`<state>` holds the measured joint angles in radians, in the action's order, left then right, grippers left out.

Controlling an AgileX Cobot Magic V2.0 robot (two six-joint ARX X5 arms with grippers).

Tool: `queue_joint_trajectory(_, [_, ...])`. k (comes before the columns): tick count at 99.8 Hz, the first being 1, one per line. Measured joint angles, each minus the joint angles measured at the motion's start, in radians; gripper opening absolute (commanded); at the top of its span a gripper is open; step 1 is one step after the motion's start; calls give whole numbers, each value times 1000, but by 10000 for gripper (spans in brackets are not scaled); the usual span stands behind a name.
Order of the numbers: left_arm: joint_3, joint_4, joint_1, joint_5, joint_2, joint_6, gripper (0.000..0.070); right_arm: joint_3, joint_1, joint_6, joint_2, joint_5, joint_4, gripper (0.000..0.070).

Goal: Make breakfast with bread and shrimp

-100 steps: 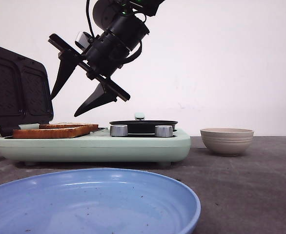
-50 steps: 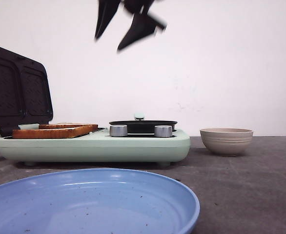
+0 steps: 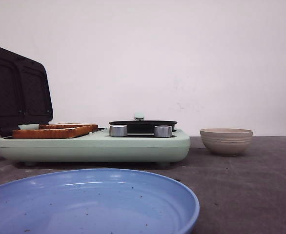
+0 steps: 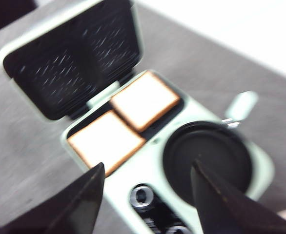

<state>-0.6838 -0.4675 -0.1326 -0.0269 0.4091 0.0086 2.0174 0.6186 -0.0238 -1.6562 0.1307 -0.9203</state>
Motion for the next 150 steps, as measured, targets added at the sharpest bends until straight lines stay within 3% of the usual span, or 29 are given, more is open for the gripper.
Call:
queue_joint_trajectory(24, [0,0,0,2,0,-19,678,-142,-7,2,137,-4,62,338])
queue_joint_trajectory(57, [0,0,0,3,0,-35,678,-783,-7,0,545,-62,403,337])
queue_joint_trajectory(93, [0,0,0,3,0,-50,677,-1295,-7,-127,942,-183,510,337])
queue_joint_trajectory(116, [0,0,0,3,0,-70,664,-1408,-7,-191,1024,-183,509,337])
queue_joint_trajectory(124, [0,0,0,3,0,-105,582,-1417,-7,-199,1021,-183,487,337])
queue_joint_trajectory(150, [-4,1,0,6,14,-246,581,-1418,-7,-216,1013,-183,484,337])
